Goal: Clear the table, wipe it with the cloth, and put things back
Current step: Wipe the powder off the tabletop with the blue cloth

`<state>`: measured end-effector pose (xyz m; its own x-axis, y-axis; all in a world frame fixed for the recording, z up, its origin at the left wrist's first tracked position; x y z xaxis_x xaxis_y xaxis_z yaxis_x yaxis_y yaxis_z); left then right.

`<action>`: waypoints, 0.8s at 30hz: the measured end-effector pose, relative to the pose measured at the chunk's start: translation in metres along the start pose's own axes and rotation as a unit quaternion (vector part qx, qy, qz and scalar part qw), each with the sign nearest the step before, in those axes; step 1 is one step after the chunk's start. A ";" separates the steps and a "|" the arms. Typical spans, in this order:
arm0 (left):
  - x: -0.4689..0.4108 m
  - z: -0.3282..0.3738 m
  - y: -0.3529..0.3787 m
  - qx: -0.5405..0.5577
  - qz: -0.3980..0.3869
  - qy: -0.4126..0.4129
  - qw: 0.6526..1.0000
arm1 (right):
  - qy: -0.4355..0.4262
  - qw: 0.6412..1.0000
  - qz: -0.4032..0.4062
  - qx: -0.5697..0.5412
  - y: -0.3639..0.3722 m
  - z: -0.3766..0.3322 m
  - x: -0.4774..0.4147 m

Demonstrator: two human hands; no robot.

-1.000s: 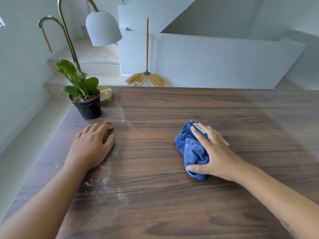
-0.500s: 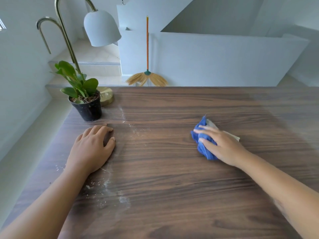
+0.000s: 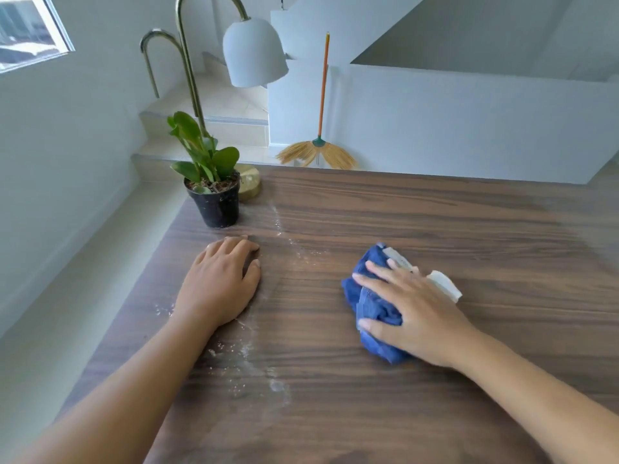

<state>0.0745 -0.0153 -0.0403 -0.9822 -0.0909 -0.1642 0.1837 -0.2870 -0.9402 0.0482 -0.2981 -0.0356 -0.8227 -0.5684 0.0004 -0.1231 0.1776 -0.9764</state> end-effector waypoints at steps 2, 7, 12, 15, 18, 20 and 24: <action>-0.001 0.002 -0.001 0.008 0.002 0.002 1.000 | 0.077 0.997 0.021 0.015 -0.004 0.024 -0.044; -0.003 0.003 -0.004 0.062 0.029 -0.001 0.998 | 0.042 0.999 0.022 -0.014 0.016 -0.032 -0.156; 0.004 -0.019 -0.021 0.213 0.050 -0.072 0.973 | -0.116 0.992 0.001 -0.050 0.020 -0.087 -0.116; 0.016 -0.051 -0.033 0.167 0.035 -0.122 0.978 | -0.133 0.989 -0.024 -0.056 0.013 -0.059 -0.105; 0.030 -0.078 -0.036 0.058 0.007 -0.122 0.991 | -0.048 0.998 -0.013 -0.048 0.008 -0.032 -0.157; 0.037 -0.084 -0.031 0.030 -0.010 -0.114 0.993 | 0.007 0.999 -0.005 -0.040 0.011 -0.032 -0.201; 0.040 -0.078 -0.022 0.014 0.003 -0.082 0.997 | 0.017 0.998 0.004 -0.055 0.020 -0.051 -0.241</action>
<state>0.0282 0.0616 -0.0499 -0.9619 -0.2471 -0.1169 0.1934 -0.3128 -0.9299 0.2159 -0.1170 -0.0440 -0.8421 -0.5393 0.0028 -0.1764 0.2705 -0.9464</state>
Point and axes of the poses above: each hand's wrist, its own x-axis away from the middle knuckle, its own y-axis out of the palm, z = x × y, the point moved 6 cm from there along -x, towards the middle knuckle, and after that the axes turned 7 degrees about -y, right-handed, at the moved point
